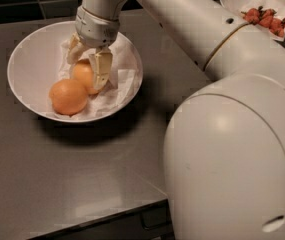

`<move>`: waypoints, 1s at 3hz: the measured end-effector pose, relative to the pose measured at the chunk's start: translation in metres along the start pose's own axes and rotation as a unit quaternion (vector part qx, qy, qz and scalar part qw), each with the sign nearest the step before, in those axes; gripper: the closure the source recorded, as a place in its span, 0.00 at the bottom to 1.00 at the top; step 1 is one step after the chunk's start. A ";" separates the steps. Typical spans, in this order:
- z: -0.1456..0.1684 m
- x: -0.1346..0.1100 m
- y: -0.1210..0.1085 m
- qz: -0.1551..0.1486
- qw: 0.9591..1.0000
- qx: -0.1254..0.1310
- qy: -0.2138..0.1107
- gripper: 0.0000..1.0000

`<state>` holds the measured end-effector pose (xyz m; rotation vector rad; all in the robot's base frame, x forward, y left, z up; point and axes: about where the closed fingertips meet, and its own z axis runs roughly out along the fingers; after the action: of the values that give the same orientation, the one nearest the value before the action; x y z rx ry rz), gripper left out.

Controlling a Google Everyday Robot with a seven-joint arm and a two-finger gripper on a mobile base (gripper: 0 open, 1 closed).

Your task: Pick orange from white bowl

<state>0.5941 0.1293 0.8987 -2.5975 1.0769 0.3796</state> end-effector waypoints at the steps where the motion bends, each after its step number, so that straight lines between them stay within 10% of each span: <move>1: 0.005 0.002 0.000 0.002 1.000 -0.006 0.004 0.35; 3: 0.010 0.005 -0.002 0.005 1.000 -0.013 0.009 0.36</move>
Offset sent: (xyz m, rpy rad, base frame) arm -0.0089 -0.0161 -0.0120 -0.0993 0.0599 0.0213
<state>0.5978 0.1307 0.8880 -2.6243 1.0986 0.3775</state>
